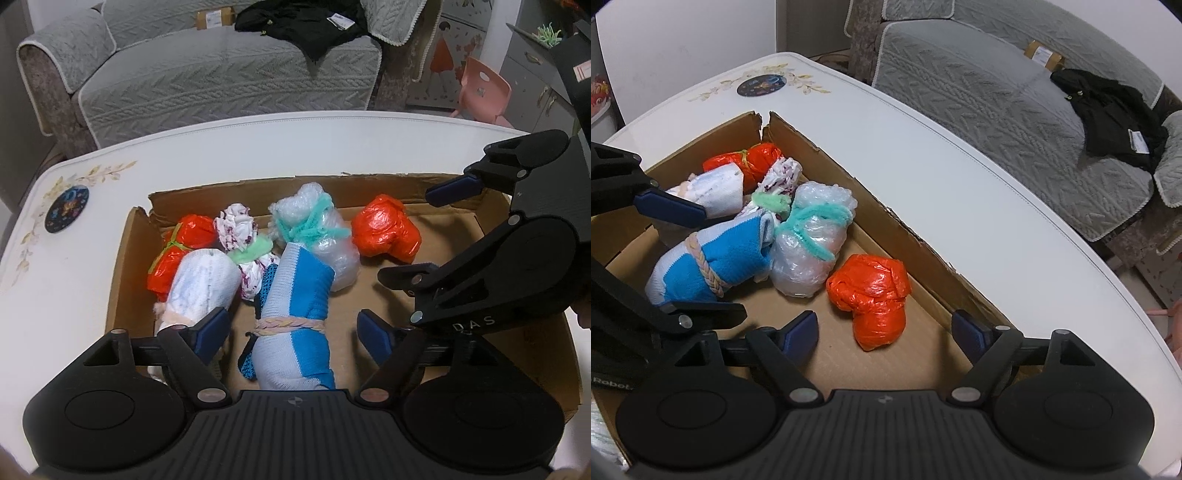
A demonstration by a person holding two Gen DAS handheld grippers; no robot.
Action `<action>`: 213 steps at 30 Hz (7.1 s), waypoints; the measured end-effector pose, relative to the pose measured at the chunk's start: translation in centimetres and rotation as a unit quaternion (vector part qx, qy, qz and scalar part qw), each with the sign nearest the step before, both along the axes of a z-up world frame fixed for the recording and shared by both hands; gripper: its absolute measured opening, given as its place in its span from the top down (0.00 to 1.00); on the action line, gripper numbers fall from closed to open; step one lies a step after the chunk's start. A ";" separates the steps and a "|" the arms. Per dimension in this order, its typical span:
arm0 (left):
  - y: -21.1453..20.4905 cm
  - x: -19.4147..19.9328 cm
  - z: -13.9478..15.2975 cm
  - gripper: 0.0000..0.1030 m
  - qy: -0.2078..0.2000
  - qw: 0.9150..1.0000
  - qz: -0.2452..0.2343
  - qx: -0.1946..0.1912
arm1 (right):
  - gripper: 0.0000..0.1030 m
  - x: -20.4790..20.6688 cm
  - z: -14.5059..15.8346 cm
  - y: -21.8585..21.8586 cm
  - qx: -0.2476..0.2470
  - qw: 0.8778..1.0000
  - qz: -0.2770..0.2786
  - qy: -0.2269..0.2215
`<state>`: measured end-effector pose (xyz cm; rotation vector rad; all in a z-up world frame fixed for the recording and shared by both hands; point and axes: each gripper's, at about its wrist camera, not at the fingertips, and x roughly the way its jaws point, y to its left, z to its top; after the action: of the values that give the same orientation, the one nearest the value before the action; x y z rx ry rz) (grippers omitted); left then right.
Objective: Organize objects
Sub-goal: 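Lower both bundles into the box and open both tools, then withdraw both tools from the box back toward the remaining pile, then grasp the clear bundle with pastel cloth with the left tool while the right tool grasps the white sock, then carry the pastel bundle and white sock into the box and open both tools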
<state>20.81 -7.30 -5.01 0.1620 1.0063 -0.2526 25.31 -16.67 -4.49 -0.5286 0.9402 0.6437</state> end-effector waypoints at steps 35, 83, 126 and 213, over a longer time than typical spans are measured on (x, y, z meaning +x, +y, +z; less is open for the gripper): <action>4.7 -7.8 4.0 0.16 -0.038 0.999 -0.015 0.000 | 0.19 -5.6 4.1 -2.2 0.031 0.999 0.007 -0.033; 10.0 -19.9 -2.8 0.09 -0.025 0.999 0.025 -0.007 | 0.41 -22.6 -2.0 -7.1 0.154 0.987 -0.036 0.037; 10.9 -20.3 7.8 0.54 -0.153 0.988 -0.036 -0.006 | 0.60 -22.8 5.5 -11.2 0.211 0.976 -0.016 -0.056; -13.1 -5.3 -2.1 0.22 -0.045 0.987 -0.153 -0.030 | 0.42 -4.0 -0.9 -8.1 -0.025 0.995 0.083 -0.055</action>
<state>15.47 -20.42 -7.10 0.2716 0.8808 -0.5506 21.27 -24.82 -5.39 -0.6855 0.8157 0.7331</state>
